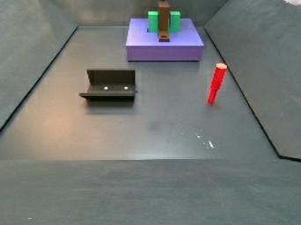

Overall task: Pick up the blue object. Move up. Move to above the board. Insert the blue object.
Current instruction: Insert the blue object.

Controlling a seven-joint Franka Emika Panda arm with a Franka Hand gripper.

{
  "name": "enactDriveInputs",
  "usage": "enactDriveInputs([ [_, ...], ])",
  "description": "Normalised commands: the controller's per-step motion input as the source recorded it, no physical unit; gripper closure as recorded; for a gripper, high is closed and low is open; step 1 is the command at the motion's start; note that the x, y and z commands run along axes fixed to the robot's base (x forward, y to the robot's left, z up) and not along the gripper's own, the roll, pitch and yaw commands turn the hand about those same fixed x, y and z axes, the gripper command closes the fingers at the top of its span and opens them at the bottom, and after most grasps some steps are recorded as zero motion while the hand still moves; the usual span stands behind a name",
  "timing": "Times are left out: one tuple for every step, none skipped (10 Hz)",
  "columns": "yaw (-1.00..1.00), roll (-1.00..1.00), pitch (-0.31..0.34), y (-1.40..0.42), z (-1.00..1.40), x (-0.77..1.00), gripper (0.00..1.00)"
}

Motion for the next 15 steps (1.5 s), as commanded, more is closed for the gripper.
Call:
enactDriveInputs([
  [0.0,0.01,0.0,-0.08,-0.07,0.09,1.0],
  [0.0,0.03,0.011,-0.04,-0.21,0.14,1.0],
  [0.0,0.12,0.0,0.0,-0.25,0.13,1.0],
  [0.0,0.11,0.0,-0.01,-0.34,0.12,1.0],
  [0.0,0.09,0.0,-0.01,-0.17,0.05,1.0],
  [0.0,0.1,0.006,-0.12,-0.02,0.01,1.0],
  [-0.05,0.08,0.0,-0.13,0.0,-0.02,1.0],
  [-0.1,0.05,-0.023,-0.07,0.0,-0.07,1.0],
  [0.0,0.05,-0.056,0.0,-0.54,0.15,1.0],
  [0.05,0.06,0.0,0.0,-0.45,0.15,1.0],
  [0.08,0.04,0.0,0.04,-0.54,0.17,1.0],
  [0.05,0.07,0.0,0.0,-0.57,0.13,1.0],
  [0.01,0.11,0.02,0.0,-0.54,0.08,1.0],
  [0.01,0.05,0.023,0.0,-0.58,0.07,1.0],
  [0.03,0.01,0.006,-0.08,-0.6,0.2,1.0],
])
